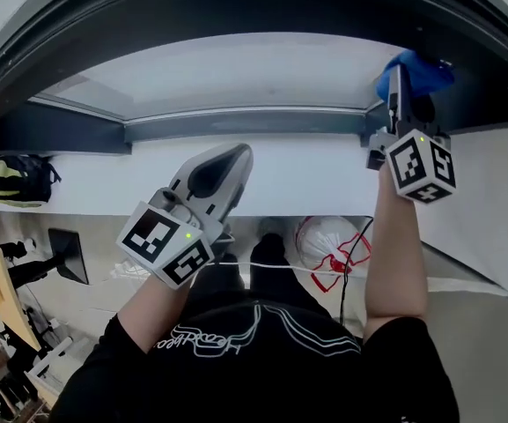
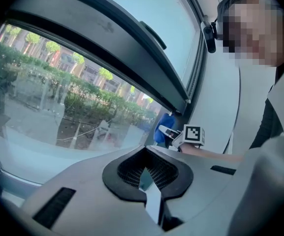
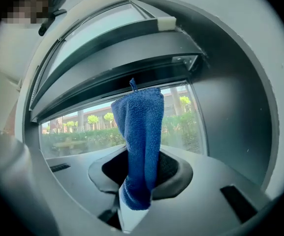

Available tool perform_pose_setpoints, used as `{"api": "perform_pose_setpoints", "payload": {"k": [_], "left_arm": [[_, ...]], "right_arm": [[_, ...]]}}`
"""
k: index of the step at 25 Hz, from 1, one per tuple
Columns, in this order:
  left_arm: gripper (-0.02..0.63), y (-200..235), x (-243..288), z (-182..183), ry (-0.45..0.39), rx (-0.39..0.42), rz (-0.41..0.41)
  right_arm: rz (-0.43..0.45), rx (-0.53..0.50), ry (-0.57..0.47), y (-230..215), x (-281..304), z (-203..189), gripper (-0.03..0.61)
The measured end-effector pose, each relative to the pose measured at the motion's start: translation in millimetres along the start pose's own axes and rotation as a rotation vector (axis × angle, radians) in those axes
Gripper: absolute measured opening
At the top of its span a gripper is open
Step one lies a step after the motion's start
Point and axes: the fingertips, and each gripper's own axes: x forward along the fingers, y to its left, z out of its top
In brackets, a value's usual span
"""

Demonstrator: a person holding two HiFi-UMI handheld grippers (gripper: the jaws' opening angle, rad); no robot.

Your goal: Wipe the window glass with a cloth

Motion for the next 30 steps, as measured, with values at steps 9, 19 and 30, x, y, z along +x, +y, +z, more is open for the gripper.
{"api": "perform_pose_setpoints", "payload": {"k": [9,19,30], "left_arm": [[0.005,91,-91,-3,-0.073,-0.047,0.137],[0.005,181,-230,-19,-0.13,-0.084,0.268],[0.005,279,-357,-91,-0.153,-0.19,0.399]], "right_arm": [[0.235,0.005,0.067,184,13,-54,0.094],[0.512,-0.049,0.117,416,23,-105,0.094],[0.724,-0.114,0.112,642,52,-184,0.094]]}}
